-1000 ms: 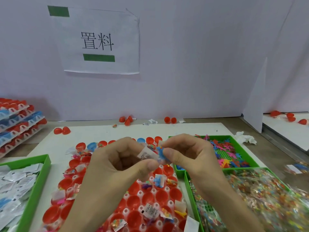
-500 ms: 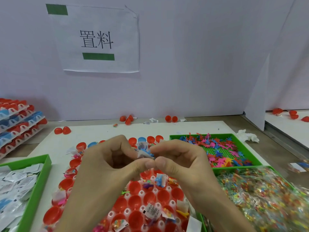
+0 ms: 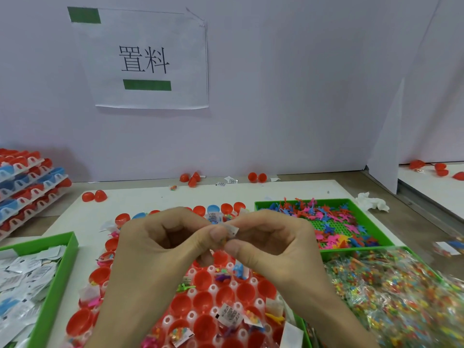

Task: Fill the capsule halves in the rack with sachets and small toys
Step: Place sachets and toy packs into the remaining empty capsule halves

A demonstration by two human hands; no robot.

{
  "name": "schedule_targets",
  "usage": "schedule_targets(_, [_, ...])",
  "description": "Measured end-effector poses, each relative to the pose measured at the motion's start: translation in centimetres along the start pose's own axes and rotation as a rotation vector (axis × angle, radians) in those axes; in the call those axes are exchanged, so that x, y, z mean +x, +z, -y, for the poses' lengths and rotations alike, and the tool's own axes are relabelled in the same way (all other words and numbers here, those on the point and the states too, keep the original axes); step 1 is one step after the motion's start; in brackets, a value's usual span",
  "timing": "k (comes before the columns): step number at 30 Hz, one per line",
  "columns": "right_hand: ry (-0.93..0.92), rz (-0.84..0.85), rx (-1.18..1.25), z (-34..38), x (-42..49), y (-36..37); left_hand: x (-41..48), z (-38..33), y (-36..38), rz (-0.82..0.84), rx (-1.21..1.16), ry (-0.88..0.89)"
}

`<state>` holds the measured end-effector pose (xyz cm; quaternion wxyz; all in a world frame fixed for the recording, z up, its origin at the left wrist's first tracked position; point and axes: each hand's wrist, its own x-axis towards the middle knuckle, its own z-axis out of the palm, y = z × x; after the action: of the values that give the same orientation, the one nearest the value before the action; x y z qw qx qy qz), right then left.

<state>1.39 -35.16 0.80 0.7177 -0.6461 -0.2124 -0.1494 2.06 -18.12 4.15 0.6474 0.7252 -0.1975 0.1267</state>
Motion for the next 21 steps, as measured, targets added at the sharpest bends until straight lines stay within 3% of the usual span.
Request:
schedule_targets(3, [-0.069, -0.07, -0.071, -0.2, -0.1, 0.3, 0.0, 0.2, -0.1, 0.041, -0.077, -0.068])
schedule_targets(7, [-0.221, -0.175, -0.221, -0.4, -0.3, 0.4, 0.3, 0.5, -0.4, 0.124, -0.274, -0.305])
schedule_targets(10, [-0.35, -0.152, -0.352, -0.6, -0.3, 0.4, 0.4, 0.7, -0.5, 0.246, -0.335, -0.426])
schedule_targets(15, [-0.464, -0.099, -0.553, -0.5, -0.2, 0.3, 0.3, 1.0, -1.1, 0.298, -0.271, -0.409])
schedule_targets(21, [-0.289, -0.071, -0.353, -0.2, -0.4, 0.2, 0.2, 1.1, -1.2, 0.242, -0.138, -0.261])
